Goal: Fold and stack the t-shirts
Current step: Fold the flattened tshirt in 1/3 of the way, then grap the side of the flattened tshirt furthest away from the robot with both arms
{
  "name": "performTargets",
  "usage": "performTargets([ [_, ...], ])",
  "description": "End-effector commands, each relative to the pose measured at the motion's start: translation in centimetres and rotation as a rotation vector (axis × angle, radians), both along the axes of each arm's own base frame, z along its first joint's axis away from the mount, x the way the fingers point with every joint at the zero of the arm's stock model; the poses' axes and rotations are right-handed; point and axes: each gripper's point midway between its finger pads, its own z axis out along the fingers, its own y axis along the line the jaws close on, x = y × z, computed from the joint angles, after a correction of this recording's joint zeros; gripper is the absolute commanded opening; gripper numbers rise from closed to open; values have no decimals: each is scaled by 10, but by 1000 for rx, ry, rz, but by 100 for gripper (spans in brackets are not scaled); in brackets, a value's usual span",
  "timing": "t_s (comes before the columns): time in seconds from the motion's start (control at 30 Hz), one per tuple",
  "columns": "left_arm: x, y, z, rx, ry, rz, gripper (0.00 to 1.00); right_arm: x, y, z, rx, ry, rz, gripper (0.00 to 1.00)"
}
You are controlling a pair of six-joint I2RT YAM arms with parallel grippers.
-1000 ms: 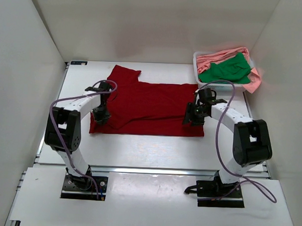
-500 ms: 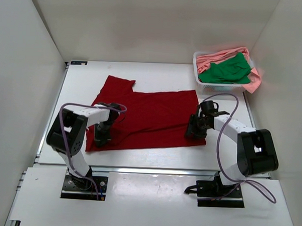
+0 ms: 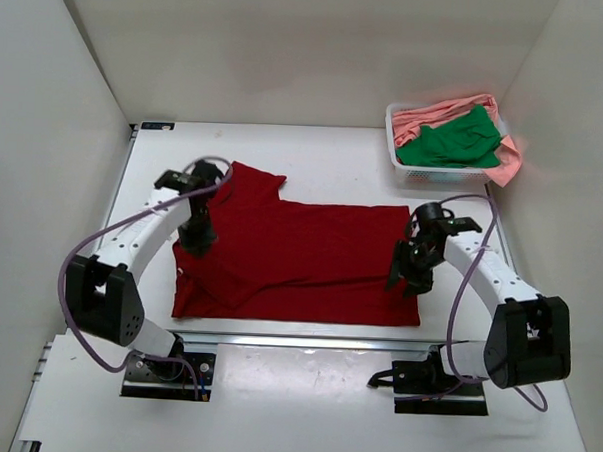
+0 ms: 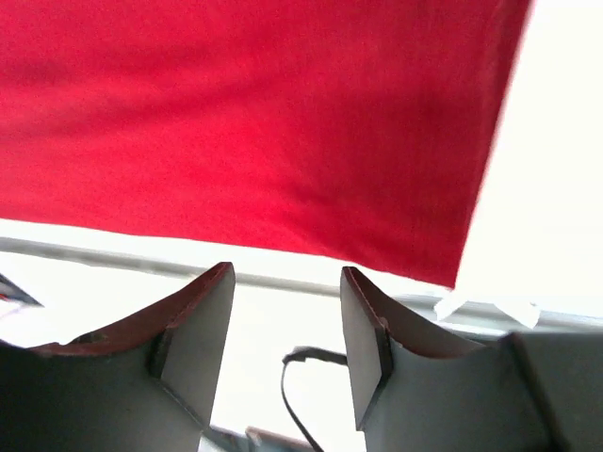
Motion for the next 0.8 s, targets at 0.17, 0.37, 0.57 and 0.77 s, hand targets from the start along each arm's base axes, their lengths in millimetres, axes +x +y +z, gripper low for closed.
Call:
performTargets([
  [0.17,136,12,50,11,-258,33,19,113,-18,52,16,-373,-107,46],
  [0.37,229,17,22,50,-297,10,21,175,-29,50,-39,-506,-169,47],
  [0.57,290,29,1,46,-381,49,34,198,-39,34,-55,-499,-181,46],
  [0.77,320,19,-23,-85,-416,42,45,203,-43,19,-56,-464,-178,45],
])
